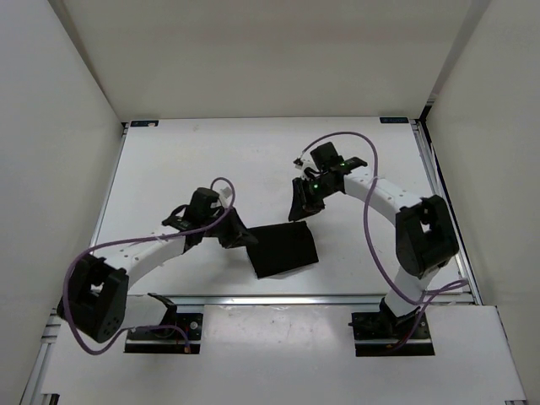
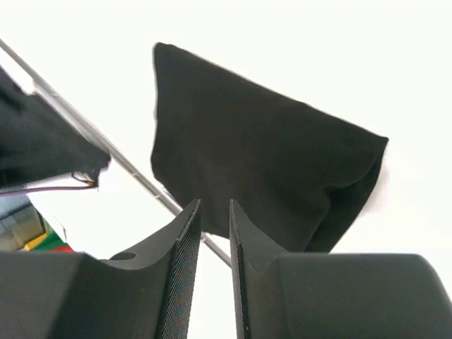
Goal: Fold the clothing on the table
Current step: Fold the skirt
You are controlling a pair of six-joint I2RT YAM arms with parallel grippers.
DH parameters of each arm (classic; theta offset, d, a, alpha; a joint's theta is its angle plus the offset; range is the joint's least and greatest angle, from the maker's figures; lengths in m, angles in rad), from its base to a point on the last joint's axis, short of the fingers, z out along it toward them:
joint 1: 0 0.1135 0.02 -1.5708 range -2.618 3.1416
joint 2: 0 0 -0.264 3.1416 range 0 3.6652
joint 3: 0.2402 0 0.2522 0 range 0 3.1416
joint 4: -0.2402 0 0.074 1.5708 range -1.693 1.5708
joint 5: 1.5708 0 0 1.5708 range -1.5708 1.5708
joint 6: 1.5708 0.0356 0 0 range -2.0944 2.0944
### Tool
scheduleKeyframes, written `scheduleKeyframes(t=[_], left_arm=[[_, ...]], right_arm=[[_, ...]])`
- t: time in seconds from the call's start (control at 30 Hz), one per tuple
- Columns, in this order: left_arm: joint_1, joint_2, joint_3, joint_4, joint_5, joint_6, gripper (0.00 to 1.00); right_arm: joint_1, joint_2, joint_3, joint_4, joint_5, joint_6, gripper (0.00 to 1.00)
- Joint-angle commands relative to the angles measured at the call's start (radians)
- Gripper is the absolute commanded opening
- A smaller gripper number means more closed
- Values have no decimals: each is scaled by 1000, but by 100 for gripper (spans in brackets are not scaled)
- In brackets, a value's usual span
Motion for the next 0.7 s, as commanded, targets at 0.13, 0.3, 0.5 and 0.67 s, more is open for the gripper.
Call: scheduleKeyframes(t=[0.13, 0.3, 0.5, 0.67], left_arm=[[-133, 182, 50, 10, 10, 40, 10], [-182, 301, 67, -85, -58, 131, 6], [-201, 417, 108, -154, -55, 215, 7], [-121, 281, 177, -177, -13, 202, 26]], right_arm=[[30, 141, -21, -21, 80, -19, 27], [4, 222, -65, 3, 114, -8, 25], [-50, 226, 13, -4, 100, -17, 24], [-89, 98, 74, -30, 57, -12, 26]])
